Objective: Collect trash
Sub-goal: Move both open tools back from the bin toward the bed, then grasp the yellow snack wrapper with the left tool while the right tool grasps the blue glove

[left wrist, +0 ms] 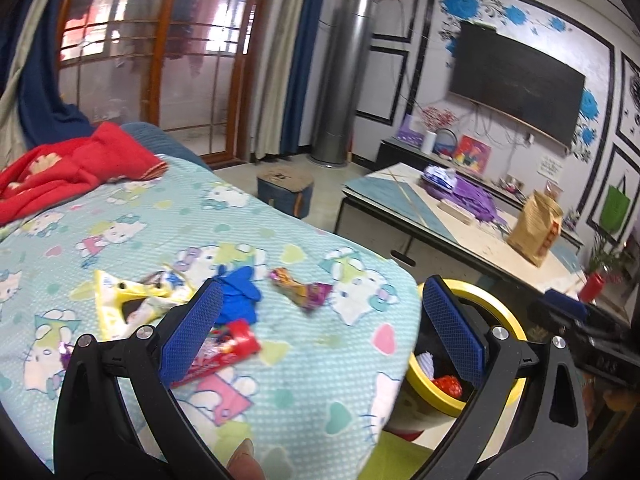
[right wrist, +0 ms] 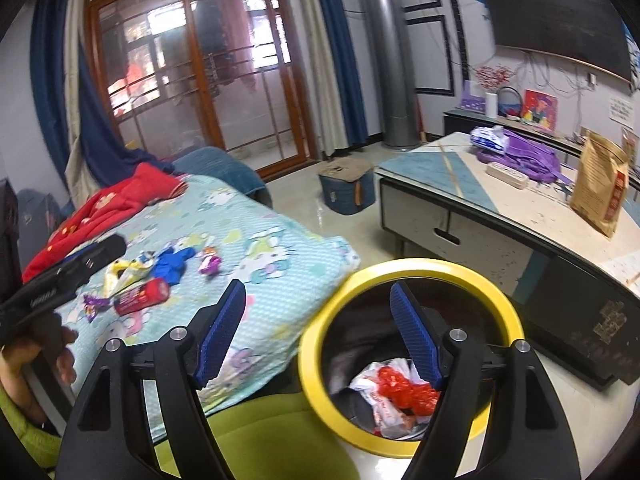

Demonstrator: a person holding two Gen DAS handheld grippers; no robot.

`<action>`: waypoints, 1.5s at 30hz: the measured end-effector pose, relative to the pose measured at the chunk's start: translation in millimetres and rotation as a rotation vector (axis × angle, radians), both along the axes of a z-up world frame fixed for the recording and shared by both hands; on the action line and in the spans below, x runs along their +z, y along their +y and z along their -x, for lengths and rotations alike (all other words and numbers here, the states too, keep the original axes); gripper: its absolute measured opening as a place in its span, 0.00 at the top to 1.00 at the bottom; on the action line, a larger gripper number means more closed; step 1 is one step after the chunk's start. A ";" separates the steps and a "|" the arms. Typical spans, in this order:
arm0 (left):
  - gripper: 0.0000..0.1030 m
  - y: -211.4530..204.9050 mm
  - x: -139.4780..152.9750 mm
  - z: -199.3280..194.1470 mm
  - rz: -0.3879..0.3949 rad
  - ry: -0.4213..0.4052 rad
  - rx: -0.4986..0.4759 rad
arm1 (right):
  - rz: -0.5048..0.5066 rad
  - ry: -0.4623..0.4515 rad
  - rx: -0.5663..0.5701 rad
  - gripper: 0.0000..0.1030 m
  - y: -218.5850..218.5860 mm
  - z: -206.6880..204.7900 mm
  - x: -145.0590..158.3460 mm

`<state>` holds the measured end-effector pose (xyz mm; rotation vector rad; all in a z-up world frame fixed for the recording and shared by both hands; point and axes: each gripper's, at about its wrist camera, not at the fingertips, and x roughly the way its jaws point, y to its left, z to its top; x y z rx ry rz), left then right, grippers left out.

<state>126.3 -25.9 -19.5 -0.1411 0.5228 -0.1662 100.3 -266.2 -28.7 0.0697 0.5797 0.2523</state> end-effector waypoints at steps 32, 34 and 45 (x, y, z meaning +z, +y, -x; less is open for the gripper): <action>0.11 127.1 -14.8 -11.6 0.104 0.069 0.258 | -0.011 0.040 0.261 0.28 133.5 -34.1 5.0; 0.11 136.5 -17.8 -12.0 0.119 0.079 0.277 | -0.005 0.042 0.273 0.28 142.6 -40.2 4.9; 0.11 174.0 -33.0 -16.3 0.183 0.132 0.298 | 0.016 0.078 0.309 0.28 184.2 -79.9 -2.3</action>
